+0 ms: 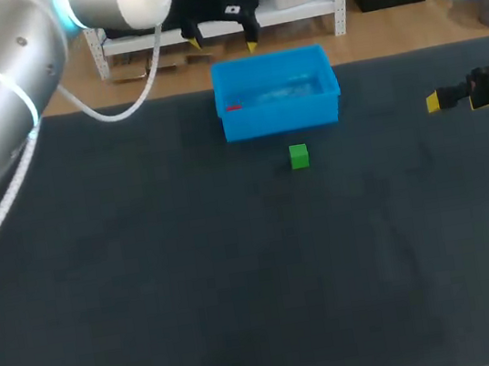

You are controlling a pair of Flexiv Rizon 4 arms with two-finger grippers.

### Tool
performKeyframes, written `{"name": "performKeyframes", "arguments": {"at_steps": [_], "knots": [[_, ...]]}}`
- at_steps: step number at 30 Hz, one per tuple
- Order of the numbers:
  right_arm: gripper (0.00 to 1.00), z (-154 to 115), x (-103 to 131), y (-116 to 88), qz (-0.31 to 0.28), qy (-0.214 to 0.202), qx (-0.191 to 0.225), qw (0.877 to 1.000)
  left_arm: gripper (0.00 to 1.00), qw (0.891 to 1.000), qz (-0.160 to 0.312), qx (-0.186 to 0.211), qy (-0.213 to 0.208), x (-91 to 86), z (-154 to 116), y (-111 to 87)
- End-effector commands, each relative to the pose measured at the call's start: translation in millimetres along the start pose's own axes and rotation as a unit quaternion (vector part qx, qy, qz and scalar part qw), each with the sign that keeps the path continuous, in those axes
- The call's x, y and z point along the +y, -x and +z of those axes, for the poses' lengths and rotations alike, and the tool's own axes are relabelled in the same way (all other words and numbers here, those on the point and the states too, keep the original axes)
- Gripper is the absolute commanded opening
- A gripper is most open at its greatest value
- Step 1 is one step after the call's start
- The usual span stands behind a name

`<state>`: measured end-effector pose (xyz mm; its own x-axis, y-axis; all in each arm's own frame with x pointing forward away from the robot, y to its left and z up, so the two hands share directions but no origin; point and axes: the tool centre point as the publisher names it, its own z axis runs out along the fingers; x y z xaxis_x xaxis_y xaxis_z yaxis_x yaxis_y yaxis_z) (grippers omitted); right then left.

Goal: Use the left arm to pick the red cube and place it into the blue plastic box first, then use the right arm to grasp the green cube and put it into the same blue plastic box after the first action is fully finished.

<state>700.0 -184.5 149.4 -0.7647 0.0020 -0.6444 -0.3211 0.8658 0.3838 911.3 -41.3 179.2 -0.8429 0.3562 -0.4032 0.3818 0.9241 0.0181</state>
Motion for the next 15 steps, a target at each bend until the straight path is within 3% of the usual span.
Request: {"name": "performKeyframes", "arguments": {"at_steps": [1,15], "knots": [[1.00,0,0,0,0.000,0.000,0.001,1.000,1.00,0.998,-0.004,-0.057,-0.008,2.5,-9,-25.6],[1.00,0,0,0,0.000,0.000,0.001,1.000,1.00,0.996,-0.018,-0.076,-0.035,10.4,-22,-53.3]]}}
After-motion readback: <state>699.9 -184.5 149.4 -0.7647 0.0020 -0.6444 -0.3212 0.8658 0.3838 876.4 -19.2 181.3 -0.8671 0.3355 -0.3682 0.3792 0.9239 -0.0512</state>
